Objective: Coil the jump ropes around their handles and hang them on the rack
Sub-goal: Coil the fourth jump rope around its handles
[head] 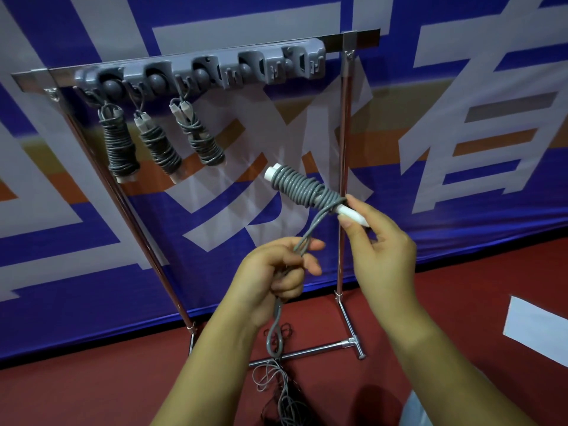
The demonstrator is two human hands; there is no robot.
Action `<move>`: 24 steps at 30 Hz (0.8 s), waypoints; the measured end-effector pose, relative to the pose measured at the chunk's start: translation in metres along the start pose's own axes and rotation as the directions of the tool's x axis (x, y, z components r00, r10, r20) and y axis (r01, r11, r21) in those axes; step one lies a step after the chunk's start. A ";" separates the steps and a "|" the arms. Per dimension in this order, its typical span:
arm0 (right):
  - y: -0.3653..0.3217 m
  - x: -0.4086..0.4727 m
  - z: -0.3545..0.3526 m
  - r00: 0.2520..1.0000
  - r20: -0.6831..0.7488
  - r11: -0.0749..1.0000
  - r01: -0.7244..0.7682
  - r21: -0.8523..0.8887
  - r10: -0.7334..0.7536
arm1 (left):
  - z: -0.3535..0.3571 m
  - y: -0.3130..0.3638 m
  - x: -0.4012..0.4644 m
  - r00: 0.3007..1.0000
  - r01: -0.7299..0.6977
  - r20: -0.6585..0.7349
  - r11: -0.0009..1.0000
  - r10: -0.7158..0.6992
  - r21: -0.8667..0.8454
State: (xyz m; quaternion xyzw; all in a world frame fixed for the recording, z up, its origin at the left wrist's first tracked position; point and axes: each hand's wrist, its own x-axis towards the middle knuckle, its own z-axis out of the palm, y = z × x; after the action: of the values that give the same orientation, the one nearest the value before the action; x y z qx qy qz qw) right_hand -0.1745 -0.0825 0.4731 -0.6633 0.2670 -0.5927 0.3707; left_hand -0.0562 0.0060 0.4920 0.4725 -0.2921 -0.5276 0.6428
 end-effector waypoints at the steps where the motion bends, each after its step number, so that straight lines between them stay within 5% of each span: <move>1: -0.001 0.000 0.000 1.000 0.001 1.000 0.001 0.001 -0.001 | -0.001 0.001 0.000 1.000 0.002 0.023 0.999 0.000 -0.051; 11: -0.004 0.002 -0.002 1.000 0.027 0.999 -0.010 -0.031 0.011 | 0.006 0.002 -0.005 0.987 -0.146 -0.074 0.989 0.146 0.005; 16: -0.001 -0.001 -0.002 0.991 0.063 0.992 -0.121 -0.021 0.122 | 0.008 -0.005 -0.006 0.887 -0.394 -0.015 0.775 0.461 0.494; 24: -0.005 -0.001 -0.005 0.980 0.089 0.982 -0.184 0.044 0.180 | 0.009 0.003 -0.014 0.869 -0.417 0.003 0.732 0.494 0.539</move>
State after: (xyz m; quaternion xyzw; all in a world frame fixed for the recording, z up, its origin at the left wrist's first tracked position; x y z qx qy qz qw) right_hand -0.1795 -0.0800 0.4765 -0.6507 0.2952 -0.5346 0.4513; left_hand -0.0668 0.0161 0.5003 0.5786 -0.4850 -0.2190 0.6181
